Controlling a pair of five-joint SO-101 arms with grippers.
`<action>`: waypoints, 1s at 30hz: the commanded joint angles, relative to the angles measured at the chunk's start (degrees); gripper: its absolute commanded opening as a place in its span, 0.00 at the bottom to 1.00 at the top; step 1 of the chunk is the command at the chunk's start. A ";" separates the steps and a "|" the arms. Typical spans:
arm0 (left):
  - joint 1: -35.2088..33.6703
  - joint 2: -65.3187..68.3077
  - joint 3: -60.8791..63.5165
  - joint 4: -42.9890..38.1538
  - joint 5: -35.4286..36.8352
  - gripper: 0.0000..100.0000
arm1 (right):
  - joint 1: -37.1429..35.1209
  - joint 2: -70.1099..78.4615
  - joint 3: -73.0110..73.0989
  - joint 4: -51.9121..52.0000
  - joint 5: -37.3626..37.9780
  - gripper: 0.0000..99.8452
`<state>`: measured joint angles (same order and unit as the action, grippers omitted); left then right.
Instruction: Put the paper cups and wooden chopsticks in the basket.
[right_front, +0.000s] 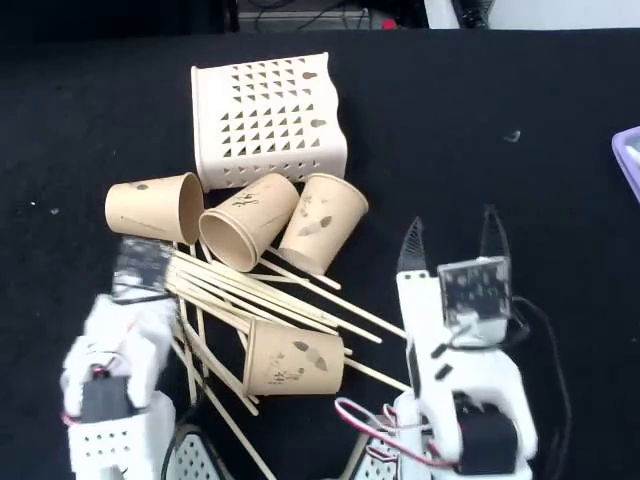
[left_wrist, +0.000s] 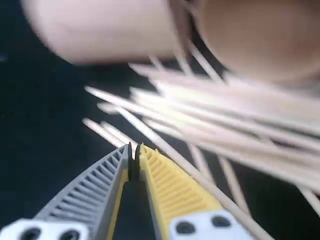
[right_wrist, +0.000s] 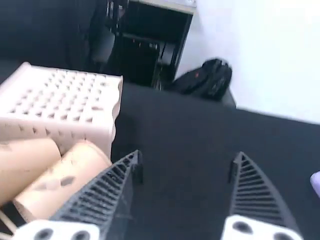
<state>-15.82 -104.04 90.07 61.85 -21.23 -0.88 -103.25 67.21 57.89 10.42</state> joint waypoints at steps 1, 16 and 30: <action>-7.87 -0.44 -12.44 -6.42 1.58 0.05 | -0.97 -4.88 -10.24 3.16 0.62 0.25; -2.95 24.70 -45.85 -6.68 15.38 0.22 | -9.67 30.90 -52.53 15.21 -9.76 0.24; 7.25 97.49 -88.48 -10.73 28.84 0.22 | -9.32 68.44 -54.90 15.65 -17.05 0.24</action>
<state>-10.29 -19.21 13.76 52.00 6.90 -9.85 -38.11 14.55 73.36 -6.29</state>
